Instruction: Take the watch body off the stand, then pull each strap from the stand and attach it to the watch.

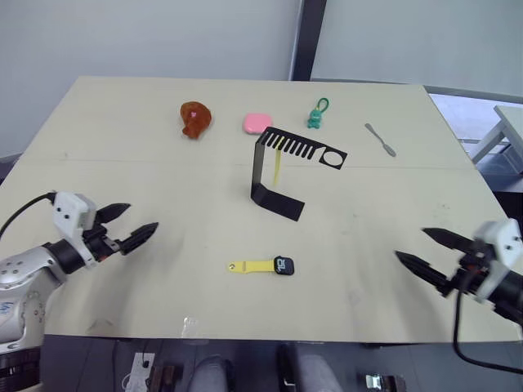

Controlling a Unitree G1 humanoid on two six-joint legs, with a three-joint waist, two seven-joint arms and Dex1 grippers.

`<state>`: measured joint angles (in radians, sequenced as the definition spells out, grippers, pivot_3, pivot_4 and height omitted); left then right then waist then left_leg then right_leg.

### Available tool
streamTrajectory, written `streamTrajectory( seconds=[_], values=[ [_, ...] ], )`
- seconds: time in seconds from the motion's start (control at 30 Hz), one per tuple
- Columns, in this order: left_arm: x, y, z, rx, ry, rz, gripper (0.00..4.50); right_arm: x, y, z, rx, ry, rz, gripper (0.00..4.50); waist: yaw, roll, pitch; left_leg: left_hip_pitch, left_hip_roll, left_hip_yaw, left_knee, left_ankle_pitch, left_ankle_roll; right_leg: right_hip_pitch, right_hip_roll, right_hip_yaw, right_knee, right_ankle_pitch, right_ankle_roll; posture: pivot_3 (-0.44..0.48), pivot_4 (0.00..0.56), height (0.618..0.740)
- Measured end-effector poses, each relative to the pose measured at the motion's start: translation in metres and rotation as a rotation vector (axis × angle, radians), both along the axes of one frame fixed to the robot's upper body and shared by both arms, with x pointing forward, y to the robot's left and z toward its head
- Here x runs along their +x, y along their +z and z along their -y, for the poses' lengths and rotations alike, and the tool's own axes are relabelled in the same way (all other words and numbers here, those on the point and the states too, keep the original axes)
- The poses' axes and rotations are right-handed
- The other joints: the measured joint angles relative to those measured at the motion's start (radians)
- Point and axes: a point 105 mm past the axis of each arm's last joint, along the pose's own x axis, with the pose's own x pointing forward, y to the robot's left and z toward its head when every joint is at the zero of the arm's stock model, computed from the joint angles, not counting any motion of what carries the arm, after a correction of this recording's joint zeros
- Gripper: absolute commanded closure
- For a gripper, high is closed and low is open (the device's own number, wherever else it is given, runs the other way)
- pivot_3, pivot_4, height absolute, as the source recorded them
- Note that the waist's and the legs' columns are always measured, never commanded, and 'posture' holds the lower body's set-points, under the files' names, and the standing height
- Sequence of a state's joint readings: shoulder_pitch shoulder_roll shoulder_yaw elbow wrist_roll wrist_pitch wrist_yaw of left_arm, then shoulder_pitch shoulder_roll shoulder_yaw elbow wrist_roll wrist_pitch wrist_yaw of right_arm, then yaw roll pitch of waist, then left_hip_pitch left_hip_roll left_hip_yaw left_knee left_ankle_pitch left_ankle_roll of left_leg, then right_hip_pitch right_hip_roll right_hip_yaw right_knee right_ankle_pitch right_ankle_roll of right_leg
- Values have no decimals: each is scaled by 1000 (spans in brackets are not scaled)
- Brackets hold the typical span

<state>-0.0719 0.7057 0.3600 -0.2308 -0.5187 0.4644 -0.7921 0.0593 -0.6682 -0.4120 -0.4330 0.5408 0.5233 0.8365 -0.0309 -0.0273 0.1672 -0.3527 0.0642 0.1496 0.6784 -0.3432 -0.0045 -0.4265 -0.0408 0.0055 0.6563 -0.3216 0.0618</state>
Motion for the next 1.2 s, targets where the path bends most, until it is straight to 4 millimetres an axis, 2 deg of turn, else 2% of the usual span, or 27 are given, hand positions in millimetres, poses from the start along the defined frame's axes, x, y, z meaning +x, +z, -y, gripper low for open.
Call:
streamTrajectory(
  seconds=[0.03,0.07,0.13,0.23,0.27,0.4,0.53,0.6,0.8,0.9,0.93,0.97,1.07,1.2],
  values=[
    [1,3,14,-15,-29,11,0,12,0,-14,23,18,16,1337,0,-1,-1,0,0,0,1,0,0,0,0,0,0,0,0,0,150,740],
    [4,10,39,-37,-91,44,0,30,1,-36,51,43,37,1842,0,-1,-1,0,0,0,3,0,0,0,0,0,1,0,0,0,150,740],
    [3,19,77,-47,-202,85,0,45,-5,-70,68,110,26,2798,0,-1,0,-1,-1,0,3,0,0,0,0,0,2,0,0,0,150,740],
    [8,27,94,-75,-211,108,0,67,-14,-92,90,100,-5,4258,2,0,0,-2,0,1,2,0,-1,-3,1,0,2,0,-1,0,150,740],
    [10,28,97,-83,-211,106,0,77,-15,-99,92,86,-10,4451,1,0,0,-2,0,1,3,0,-1,-3,1,0,2,0,-1,0,150,740],
    [11,24,113,-97,-246,90,0,100,-27,-122,61,72,-36,4451,-4,0,0,-2,0,2,3,0,-1,-3,1,1,3,0,-1,0,150,740],
    [19,24,118,-105,-209,99,0,115,-42,-124,46,21,-90,4451,-3,0,0,-2,0,2,4,0,0,-3,1,1,3,0,-1,0,150,740],
    [21,25,123,-102,-206,106,0,117,-50,-123,13,9,-126,4451,-1,0,0,-2,0,1,4,0,0,-3,1,0,3,0,0,0,150,740],
    [28,25,143,-106,-198,128,0,118,-52,-126,-26,10,-133,4451,-2,0,-1,-1,1,1,4,0,-1,-1,1,0,3,0,0,0,150,740],
    [41,29,158,-111,-165,166,0,119,-52,-125,-23,-3,-135,4451,0,-1,-3,0,0,1,4,0,-1,-1,1,0,3,0,0,0,150,740],
    [44,30,164,-114,-155,175,547,119,-52,-126,-21,-4,-136,4500,0,-1,-3,0,0,1,4,0,-1,-1,1,0,3,0,0,0,150,740],
    [48,30,170,-126,-147,178,863,119,-52,-126,-20,-3,-136,4500,1,-1,-3,0,0,1,4,0,-1,-1,1,0,3,0,0,0,150,740],
    [54,25,181,-131,-127,168,2235,118,-52,-127,-19,-2,-136,4500,0,0,-3,0,1,1,4,0,-1,-1,1,0,3,0,0,0,150,740],
    [59,18,188,-123,-97,160,2235,118,-52,-126,-19,-6,-135,4500,0,0,-3,0,1,1,4,0,-1,-1,1,0,3,0,0,0,150,740]
  ],
)
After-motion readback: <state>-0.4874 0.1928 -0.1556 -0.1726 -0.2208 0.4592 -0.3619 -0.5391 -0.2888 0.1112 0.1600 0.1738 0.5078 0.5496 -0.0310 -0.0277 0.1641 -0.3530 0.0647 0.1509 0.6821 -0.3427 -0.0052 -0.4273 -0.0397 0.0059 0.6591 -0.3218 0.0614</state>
